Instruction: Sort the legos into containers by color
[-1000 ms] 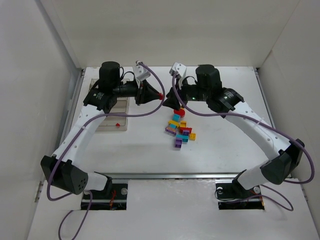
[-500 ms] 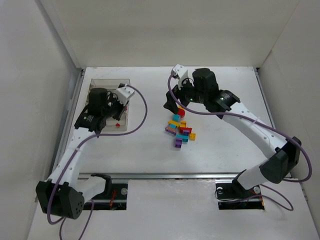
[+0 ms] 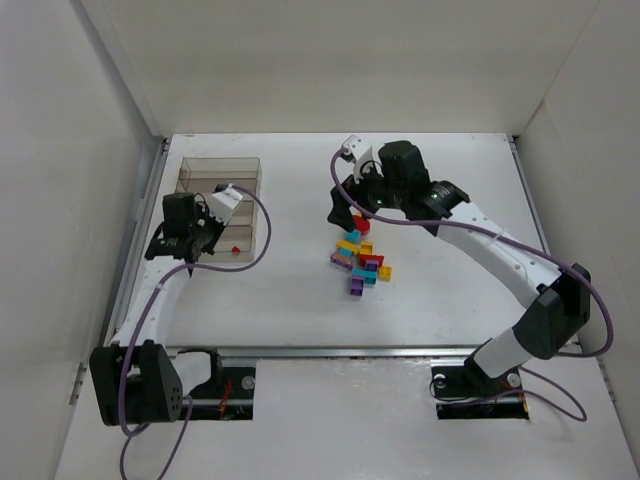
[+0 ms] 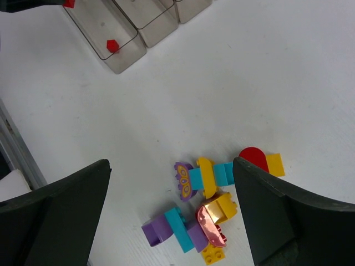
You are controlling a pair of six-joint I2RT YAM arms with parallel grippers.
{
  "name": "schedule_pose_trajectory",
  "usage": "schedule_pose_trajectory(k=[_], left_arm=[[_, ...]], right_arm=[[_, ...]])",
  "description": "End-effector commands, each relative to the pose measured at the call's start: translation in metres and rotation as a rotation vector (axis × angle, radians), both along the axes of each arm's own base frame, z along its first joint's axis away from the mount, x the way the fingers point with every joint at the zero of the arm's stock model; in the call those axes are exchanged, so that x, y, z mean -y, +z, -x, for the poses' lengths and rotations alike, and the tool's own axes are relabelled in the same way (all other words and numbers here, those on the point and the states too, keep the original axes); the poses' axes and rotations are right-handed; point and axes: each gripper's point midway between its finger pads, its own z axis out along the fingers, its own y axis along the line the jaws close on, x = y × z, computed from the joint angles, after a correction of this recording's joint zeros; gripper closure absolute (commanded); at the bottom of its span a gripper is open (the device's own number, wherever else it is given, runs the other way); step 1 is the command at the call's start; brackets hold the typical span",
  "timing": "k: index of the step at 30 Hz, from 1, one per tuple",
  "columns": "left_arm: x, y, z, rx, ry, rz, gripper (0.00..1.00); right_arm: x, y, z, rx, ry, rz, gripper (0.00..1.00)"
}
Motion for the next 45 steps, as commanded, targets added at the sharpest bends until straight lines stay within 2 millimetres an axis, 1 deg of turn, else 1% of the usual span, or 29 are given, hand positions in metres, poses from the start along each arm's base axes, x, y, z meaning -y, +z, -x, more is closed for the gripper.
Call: schedule_pose_trajectory(k=[1, 2, 4, 6, 7, 10, 15, 17, 18, 19, 20, 21, 22, 23, 24, 25, 26, 27, 29, 30, 31, 33, 34, 36, 38, 39, 43, 44, 45], left_arm=[[0.001, -0.003, -0.011, 0.022, -0.067, 0.006, 1.00], [0.001, -0.011, -0.012, -0.001, -0.083, 0.009, 1.00], [0.000, -0.014, -0.014, -0.013, -0.096, 0.018, 0.91], [-0.007, -0.026, -0.015, -0.048, -0.084, 0.025, 0.84], [-0.006, -0.024, -0.019, -0.039, -0.100, 0.024, 0.74], [-0.008, -0.029, -0.024, -0.051, -0.095, 0.033, 0.67], [-0.005, -0.028, -0.026, -0.047, -0.113, 0.059, 0.56], [-0.003, -0.019, -0.030, -0.034, -0.093, 0.093, 0.56], [0.001, -0.004, -0.035, 0.000, -0.099, 0.119, 0.56], [0.004, 0.007, -0.036, 0.018, -0.098, 0.137, 0.55], [0.008, 0.016, -0.037, 0.034, -0.090, 0.171, 0.53], [0.011, 0.026, -0.038, 0.055, -0.095, 0.192, 0.53], [0.019, 0.041, -0.039, 0.085, -0.119, 0.227, 0.51], [0.023, 0.051, -0.036, 0.107, -0.126, 0.246, 0.49], [0.030, 0.066, -0.040, 0.145, -0.131, 0.280, 0.46], [0.036, 0.076, -0.038, 0.161, -0.154, 0.310, 0.46], [0.042, 0.082, -0.038, 0.177, -0.170, 0.326, 0.44], [0.048, 0.090, -0.037, 0.192, -0.187, 0.339, 0.44], [0.056, 0.093, -0.035, 0.184, -0.195, 0.381, 0.43], [0.060, 0.096, -0.033, 0.187, -0.198, 0.392, 0.42], [0.060, 0.098, -0.034, 0.192, -0.193, 0.400, 0.41], [0.064, 0.102, -0.031, 0.197, -0.198, 0.410, 0.41], [0.067, 0.102, -0.031, 0.195, -0.207, 0.411, 0.41], [0.071, 0.100, -0.028, 0.192, -0.217, 0.412, 0.41], [0.073, 0.097, -0.028, 0.191, -0.216, 0.407, 0.41], [0.071, 0.095, -0.027, 0.191, -0.205, 0.401, 0.41], [0.071, 0.095, -0.027, 0.206, -0.201, 0.374, 0.41], [0.075, 0.095, -0.026, 0.204, -0.211, 0.375, 0.41], [0.076, 0.090, -0.025, 0.196, -0.212, 0.362, 0.41]], right_arm=[[-0.007, 0.011, -0.006, 0.017, 0.003, -0.059, 0.04], [-0.007, 0.011, -0.006, 0.017, 0.003, -0.059, 0.04], [-0.006, 0.009, -0.005, 0.008, 0.003, -0.053, 0.04], [-0.006, 0.009, -0.005, 0.008, 0.003, -0.052, 0.04], [-0.006, 0.009, -0.005, 0.008, 0.003, -0.052, 0.04], [-0.005, 0.005, -0.004, 0.001, 0.003, -0.047, 0.04], [-0.003, 0.002, -0.005, -0.016, -0.023, -0.042, 0.04], [0.004, 0.004, -0.008, -0.034, -0.071, -0.049, 0.04], [0.006, 0.000, -0.006, -0.061, -0.090, -0.047, 0.04], [0.022, -0.003, -0.018, -0.081, -0.167, -0.039, 0.04], [0.032, -0.004, -0.022, -0.101, -0.215, -0.038, 0.04], [0.042, -0.012, -0.027, -0.150, -0.278, -0.035, 0.04], [0.069, -0.023, -0.037, -0.179, -0.390, 0.009, 0.04], [0.086, -0.034, -0.039, -0.205, -0.460, 0.039, 0.04], [0.102, -0.049, -0.039, -0.239, -0.526, 0.078, 0.04], [0.118, -0.068, -0.032, -0.297, -0.591, 0.137, 0.04], [0.139, -0.078, -0.032, -0.294, -0.668, 0.205, 0.04], [0.148, -0.095, -0.024, -0.334, -0.701, 0.259, 0.05], [0.154, -0.113, -0.009, -0.407, -0.728, 0.288, 0.09], [0.154, -0.116, -0.003, -0.440, -0.730, 0.266, 0.13], [0.156, -0.132, 0.012, -0.493, -0.730, 0.276, 0.15], [0.146, -0.133, 0.018, -0.531, -0.751, 0.182, 0.19], [0.146, -0.145, 0.027, -0.566, -0.752, 0.176, 0.23], [0.139, -0.151, 0.027, -0.596, -0.763, 0.126, 0.25], [0.138, -0.172, 0.031, -0.635, -0.759, 0.155, 0.30], [0.136, -0.174, 0.027, -0.628, -0.758, 0.149, 0.32], [0.114, -0.189, 0.033, -0.631, -0.682, 0.177, 0.33], [0.104, -0.188, 0.036, -0.619, -0.652, 0.178, 0.33], [0.103, -0.196, 0.038, -0.624, -0.652, 0.202, 0.33]])
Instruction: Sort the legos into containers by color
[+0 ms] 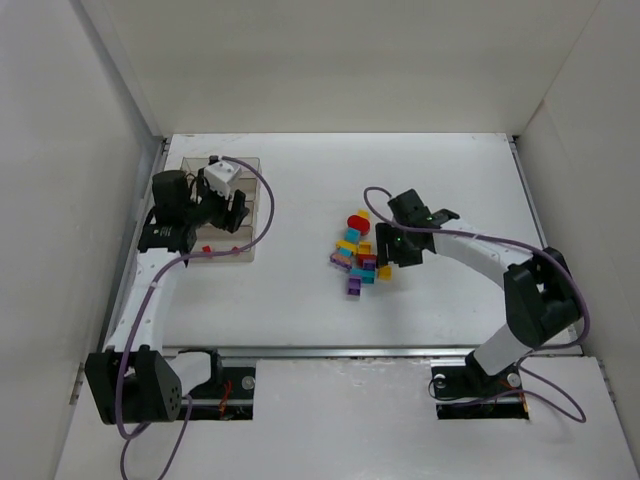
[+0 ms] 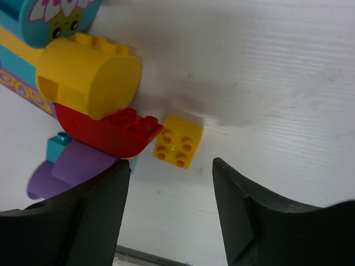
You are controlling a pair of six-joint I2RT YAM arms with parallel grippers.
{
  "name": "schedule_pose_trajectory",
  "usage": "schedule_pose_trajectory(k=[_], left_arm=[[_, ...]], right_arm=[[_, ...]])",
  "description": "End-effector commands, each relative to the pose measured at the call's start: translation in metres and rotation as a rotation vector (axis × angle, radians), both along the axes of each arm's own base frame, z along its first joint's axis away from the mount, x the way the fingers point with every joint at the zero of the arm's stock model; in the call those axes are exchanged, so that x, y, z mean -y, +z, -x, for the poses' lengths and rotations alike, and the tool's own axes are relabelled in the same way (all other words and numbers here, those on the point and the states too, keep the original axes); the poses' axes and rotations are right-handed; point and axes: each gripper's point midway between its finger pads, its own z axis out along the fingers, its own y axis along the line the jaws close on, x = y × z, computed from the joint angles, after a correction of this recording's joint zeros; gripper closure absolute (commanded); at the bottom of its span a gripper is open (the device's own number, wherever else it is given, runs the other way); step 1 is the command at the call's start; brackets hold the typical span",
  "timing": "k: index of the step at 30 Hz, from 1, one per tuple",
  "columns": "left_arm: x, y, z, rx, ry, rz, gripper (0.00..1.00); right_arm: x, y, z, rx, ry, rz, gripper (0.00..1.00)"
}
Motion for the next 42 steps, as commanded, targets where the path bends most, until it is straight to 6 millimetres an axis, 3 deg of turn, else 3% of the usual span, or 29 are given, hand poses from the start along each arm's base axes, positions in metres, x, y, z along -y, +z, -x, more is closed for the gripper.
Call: schedule_pose_trajectory(k=[1, 3, 6, 12, 16, 23, 27, 31, 34, 37, 38, 40, 42], left_arm=[[0.002, 0.012, 0.002, 0.063, 0.007, -0.015, 0.41], [0.005, 0.008, 0.004, 0.054, -0.002, -0.015, 0.40], [0.007, 0.009, 0.007, 0.052, -0.003, -0.019, 0.40], [0.005, 0.013, 0.005, 0.061, 0.007, -0.024, 0.40], [0.006, 0.013, 0.005, 0.057, 0.010, -0.017, 0.40], [0.005, 0.017, 0.004, 0.071, 0.007, -0.023, 0.40], [0.005, 0.018, 0.007, 0.071, 0.007, -0.023, 0.40], [0.007, 0.018, 0.007, 0.071, -0.003, -0.019, 0.40], [0.014, 0.019, 0.010, 0.062, -0.043, 0.001, 0.40], [0.031, 0.031, 0.015, 0.072, -0.157, 0.030, 0.39], [0.035, 0.034, 0.018, 0.074, -0.188, 0.036, 0.37], [0.049, 0.046, 0.022, 0.103, -0.274, 0.065, 0.31], [0.057, 0.051, 0.019, 0.126, -0.322, 0.075, 0.25]], right_arm=[[-0.027, 0.000, -0.007, 0.049, 0.039, -0.046, 0.33], [-0.032, -0.008, -0.006, 0.031, 0.039, -0.043, 0.33], [-0.021, -0.022, -0.004, 0.007, -0.008, 0.013, 0.33], [-0.004, -0.027, -0.001, 0.000, -0.047, 0.095, 0.36], [-0.009, -0.030, -0.001, 0.000, -0.032, 0.111, 0.36], [-0.016, -0.041, -0.007, -0.018, 0.005, 0.113, 0.53], [-0.018, -0.028, -0.013, 0.020, 0.000, 0.099, 0.85], [-0.018, 0.012, -0.023, 0.112, 0.047, 0.088, 1.00], [-0.018, 0.061, -0.029, 0.238, 0.117, 0.066, 1.00], [-0.024, 0.129, -0.040, 0.377, 0.173, -0.032, 1.00], [-0.033, 0.160, -0.046, 0.442, 0.199, -0.083, 1.00], [-0.049, 0.190, -0.050, 0.499, 0.260, -0.175, 1.00], [-0.083, 0.231, -0.039, 0.553, 0.405, -0.359, 1.00]])
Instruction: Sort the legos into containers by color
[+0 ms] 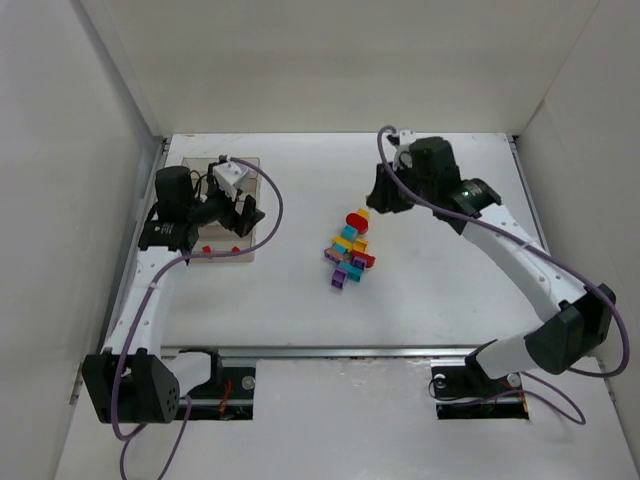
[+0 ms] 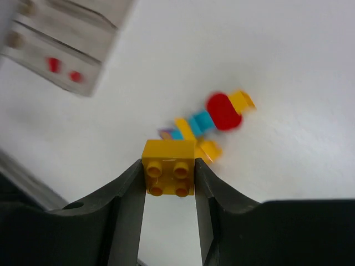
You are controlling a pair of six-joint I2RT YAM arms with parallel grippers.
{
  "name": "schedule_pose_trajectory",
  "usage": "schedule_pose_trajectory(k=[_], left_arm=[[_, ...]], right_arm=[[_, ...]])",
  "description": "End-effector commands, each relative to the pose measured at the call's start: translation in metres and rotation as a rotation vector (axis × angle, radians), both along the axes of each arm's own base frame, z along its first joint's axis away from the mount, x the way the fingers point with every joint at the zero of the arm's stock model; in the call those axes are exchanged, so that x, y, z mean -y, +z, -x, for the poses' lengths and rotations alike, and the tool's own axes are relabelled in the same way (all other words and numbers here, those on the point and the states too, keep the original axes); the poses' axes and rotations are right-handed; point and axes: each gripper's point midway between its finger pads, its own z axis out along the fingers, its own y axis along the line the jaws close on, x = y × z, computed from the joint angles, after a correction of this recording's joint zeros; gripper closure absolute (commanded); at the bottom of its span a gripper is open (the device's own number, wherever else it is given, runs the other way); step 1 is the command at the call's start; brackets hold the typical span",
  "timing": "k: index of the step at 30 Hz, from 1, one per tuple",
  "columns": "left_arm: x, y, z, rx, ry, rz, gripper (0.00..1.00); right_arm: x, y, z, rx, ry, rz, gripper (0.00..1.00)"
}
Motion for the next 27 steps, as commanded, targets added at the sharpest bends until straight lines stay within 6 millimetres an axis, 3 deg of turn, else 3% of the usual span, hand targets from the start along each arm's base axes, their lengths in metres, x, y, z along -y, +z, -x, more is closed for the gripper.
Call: schedule_pose_trajectory(k=[1, 3, 6, 7, 9, 10, 11, 13, 15, 18, 20, 24, 27], left_arm=[[0.027, 0.048, 0.003, 0.142, -0.177, 0.048, 0.24], [0.037, 0.053, -0.002, 0.176, -0.225, 0.033, 0.20], [0.055, 0.082, -0.016, 0.336, -0.263, -0.019, 0.12], [0.060, 0.099, -0.022, 0.432, -0.264, -0.031, 0.12], [0.068, 0.114, -0.032, 0.569, -0.272, -0.096, 0.10], [0.079, 0.117, -0.032, 0.620, -0.298, -0.110, 0.10], [0.084, 0.130, -0.034, 0.706, -0.300, -0.120, 0.10], [0.099, 0.135, -0.028, 0.772, -0.344, -0.136, 0.10], [0.109, 0.132, -0.022, 0.790, -0.386, -0.133, 0.10], [0.129, 0.131, -0.014, 0.812, -0.398, -0.122, 0.10], [0.133, 0.138, -0.012, 0.844, -0.376, -0.119, 0.10], [0.138, 0.127, -0.009, 0.846, -0.401, -0.158, 0.10], [0.144, 0.133, -0.003, 0.827, -0.422, -0.119, 0.17]], right_arm=[[-0.047, 0.077, 0.010, 0.160, 0.274, -0.222, 1.00], [-0.066, 0.108, 0.016, 0.204, 0.365, -0.332, 1.00], [-0.088, 0.149, 0.012, 0.266, 0.438, -0.471, 1.00], [-0.093, 0.156, 0.010, 0.269, 0.448, -0.493, 1.00], [-0.107, 0.157, 0.007, 0.221, 0.502, -0.534, 1.00], [-0.110, 0.171, 0.007, 0.237, 0.525, -0.554, 1.00], [-0.116, 0.166, 0.003, 0.207, 0.540, -0.564, 1.00], [-0.119, 0.171, 0.008, 0.204, 0.575, -0.582, 1.00], [-0.120, 0.176, 0.008, 0.216, 0.585, -0.596, 1.00], [-0.118, 0.164, 0.012, 0.188, 0.578, -0.589, 1.00], [-0.117, 0.164, 0.014, 0.188, 0.578, -0.589, 1.00], [-0.122, 0.157, 0.020, 0.175, 0.585, -0.587, 1.00], [-0.125, 0.157, 0.023, 0.174, 0.588, -0.586, 1.00]])
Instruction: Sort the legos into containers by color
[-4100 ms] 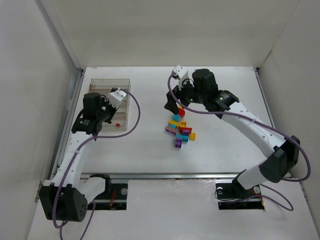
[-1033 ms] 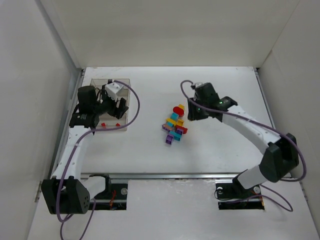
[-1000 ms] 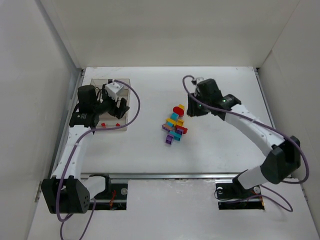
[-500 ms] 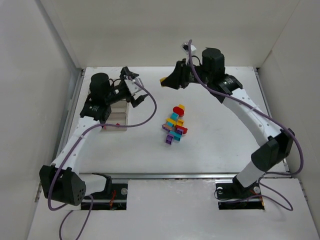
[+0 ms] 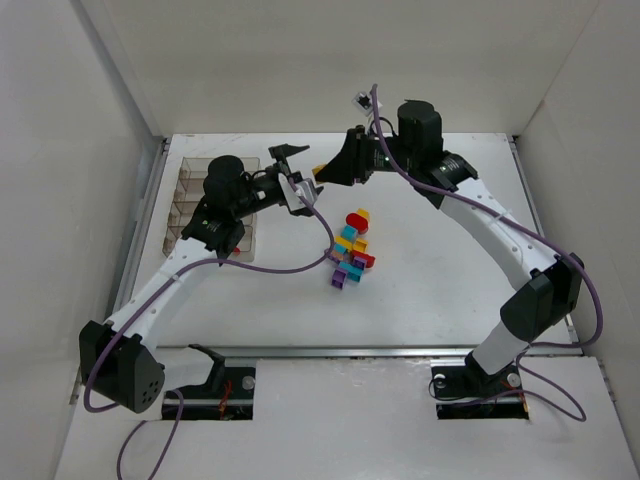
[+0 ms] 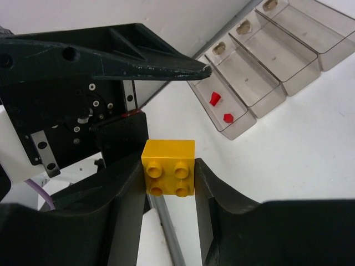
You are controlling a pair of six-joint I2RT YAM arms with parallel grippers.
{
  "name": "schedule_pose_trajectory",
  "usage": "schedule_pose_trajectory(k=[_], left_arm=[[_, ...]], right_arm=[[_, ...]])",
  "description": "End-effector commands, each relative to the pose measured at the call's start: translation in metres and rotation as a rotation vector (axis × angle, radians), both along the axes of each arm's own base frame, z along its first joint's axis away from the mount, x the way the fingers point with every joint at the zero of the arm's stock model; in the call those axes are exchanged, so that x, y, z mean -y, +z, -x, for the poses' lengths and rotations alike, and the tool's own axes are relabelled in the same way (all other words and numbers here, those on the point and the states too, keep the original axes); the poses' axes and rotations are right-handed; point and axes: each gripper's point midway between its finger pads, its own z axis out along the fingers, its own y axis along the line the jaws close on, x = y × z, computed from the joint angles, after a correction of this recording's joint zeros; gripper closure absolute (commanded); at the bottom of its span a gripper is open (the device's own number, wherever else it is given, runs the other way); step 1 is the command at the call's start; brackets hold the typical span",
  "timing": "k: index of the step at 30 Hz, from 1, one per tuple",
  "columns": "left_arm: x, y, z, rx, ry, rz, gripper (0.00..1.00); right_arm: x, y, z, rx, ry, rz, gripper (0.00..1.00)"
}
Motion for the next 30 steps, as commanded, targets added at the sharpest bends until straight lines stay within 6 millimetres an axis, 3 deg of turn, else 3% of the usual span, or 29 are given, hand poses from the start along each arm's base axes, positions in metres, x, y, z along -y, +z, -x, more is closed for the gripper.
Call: schedule_pose_trajectory(k=[1, 6, 8, 21, 22, 24, 25, 30], left_arm=[[0.001, 0.029, 0.005, 0.075, -0.010, 0.046, 0.19], [0.005, 0.035, 0.011, 0.049, -0.041, 0.065, 0.34], [0.007, 0.026, 0.017, 0.004, -0.069, 0.044, 0.35], [0.012, 0.033, 0.026, -0.072, -0.109, 0.086, 0.61], [0.012, 0.033, 0.027, -0.080, -0.109, 0.089, 0.61], [0.010, 0.037, 0.029, -0.070, -0.110, 0.094, 0.40], [0.010, 0.037, 0.029, -0.070, -0.110, 0.094, 0.36], [0.013, 0.040, 0.038, -0.029, -0.128, 0.068, 0.35]], right_arm=[[-0.004, 0.030, 0.015, 0.088, 0.037, -0.059, 1.00], [-0.006, 0.026, 0.015, 0.081, 0.028, -0.052, 1.00], [-0.006, 0.022, 0.015, 0.073, 0.028, -0.048, 1.00], [-0.006, 0.014, 0.014, 0.057, 0.019, -0.036, 1.00], [-0.006, 0.009, 0.014, 0.048, 0.019, -0.030, 1.00], [-0.005, 0.009, 0.010, 0.050, -0.004, -0.026, 1.00], [-0.005, 0.004, 0.010, 0.041, -0.004, -0.021, 1.00], [-0.006, 0.000, 0.008, 0.033, -0.004, -0.016, 1.00]])
